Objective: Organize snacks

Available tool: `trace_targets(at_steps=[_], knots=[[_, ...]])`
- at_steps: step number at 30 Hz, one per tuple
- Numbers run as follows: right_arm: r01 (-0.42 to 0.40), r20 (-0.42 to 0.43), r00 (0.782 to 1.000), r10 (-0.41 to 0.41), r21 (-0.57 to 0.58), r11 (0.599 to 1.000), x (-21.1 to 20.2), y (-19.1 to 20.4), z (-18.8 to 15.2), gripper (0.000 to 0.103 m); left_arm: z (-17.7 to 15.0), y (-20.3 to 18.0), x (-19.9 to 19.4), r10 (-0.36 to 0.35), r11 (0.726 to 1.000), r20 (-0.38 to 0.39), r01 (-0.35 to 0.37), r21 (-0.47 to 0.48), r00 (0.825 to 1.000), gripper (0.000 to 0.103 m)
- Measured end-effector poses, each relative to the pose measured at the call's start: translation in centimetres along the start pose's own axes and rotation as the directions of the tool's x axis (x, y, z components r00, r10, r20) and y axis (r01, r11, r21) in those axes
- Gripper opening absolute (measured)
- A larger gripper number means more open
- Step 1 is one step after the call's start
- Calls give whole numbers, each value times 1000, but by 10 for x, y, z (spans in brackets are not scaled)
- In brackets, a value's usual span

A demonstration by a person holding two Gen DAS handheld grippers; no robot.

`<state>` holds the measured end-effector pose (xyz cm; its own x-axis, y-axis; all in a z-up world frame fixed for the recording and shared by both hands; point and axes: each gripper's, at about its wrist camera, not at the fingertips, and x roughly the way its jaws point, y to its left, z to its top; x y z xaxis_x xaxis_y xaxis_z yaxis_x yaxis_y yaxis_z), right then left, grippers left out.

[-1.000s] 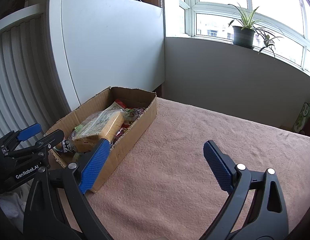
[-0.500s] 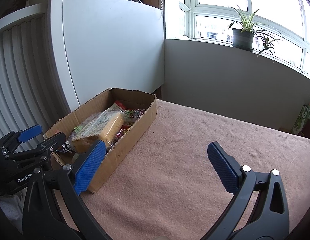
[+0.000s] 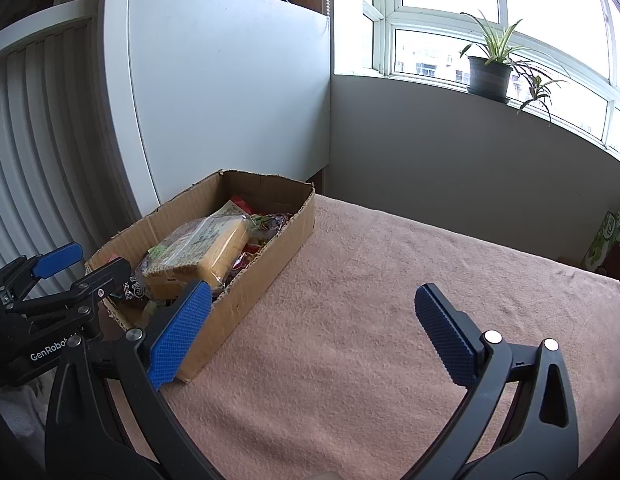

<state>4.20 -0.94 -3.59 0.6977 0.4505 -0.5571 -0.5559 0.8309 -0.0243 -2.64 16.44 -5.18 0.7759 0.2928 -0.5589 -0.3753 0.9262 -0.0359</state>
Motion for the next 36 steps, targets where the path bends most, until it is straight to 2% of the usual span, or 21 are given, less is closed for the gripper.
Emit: trace_targets(at_steps=[36], knots=[[8,-15,1000,-8,-13,1000,1,0,-3,103,2,-2,2,1,1000,-3,0,11,1000,77]])
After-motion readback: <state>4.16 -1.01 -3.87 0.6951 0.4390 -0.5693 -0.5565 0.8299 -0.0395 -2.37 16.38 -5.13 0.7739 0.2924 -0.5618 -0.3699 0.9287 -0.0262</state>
